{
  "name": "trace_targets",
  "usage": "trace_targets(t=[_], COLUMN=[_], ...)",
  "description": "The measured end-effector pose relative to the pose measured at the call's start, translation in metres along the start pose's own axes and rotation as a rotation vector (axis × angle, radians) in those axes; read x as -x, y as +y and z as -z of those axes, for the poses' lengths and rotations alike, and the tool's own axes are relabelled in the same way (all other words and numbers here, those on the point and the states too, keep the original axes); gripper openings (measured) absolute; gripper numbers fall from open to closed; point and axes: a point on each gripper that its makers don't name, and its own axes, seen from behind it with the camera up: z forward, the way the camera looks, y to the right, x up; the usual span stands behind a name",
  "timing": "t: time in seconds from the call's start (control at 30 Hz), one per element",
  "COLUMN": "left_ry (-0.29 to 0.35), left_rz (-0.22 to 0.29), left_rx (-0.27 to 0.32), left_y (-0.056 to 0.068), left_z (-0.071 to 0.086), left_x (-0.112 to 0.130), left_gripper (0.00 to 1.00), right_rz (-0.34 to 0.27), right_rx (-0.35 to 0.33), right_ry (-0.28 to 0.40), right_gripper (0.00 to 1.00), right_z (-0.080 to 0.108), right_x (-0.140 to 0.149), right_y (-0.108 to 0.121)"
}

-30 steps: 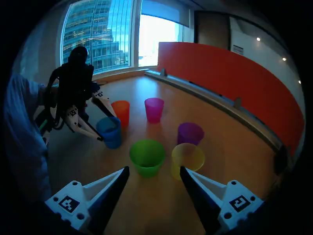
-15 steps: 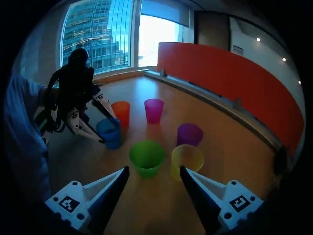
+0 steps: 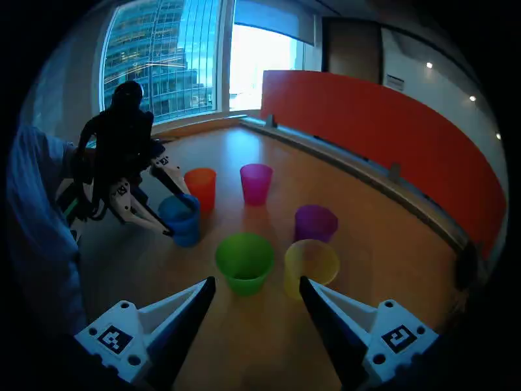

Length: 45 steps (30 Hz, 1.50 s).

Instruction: Pour water

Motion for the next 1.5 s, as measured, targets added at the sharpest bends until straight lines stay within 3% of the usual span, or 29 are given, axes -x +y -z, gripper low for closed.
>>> trace_targets(t=[1.1,1.5], left_ry=[0.178,0.213], left_rz=[-0.03,-0.019], left_rx=[-0.058,-0.063], left_y=[-0.009,-0.012], left_z=[0.051,0.063], left_x=[-0.063,-0.072], left_gripper=[0.86,0.86], right_rz=[-0.018,-0.018], right_rx=[-0.016,-0.021], right_ry=[-0.009,-0.008], right_gripper=[1.0,1.0], right_z=[-0.028,-0.043], right_x=[0.023,0.023], right_y=[-0.01,-0.012])
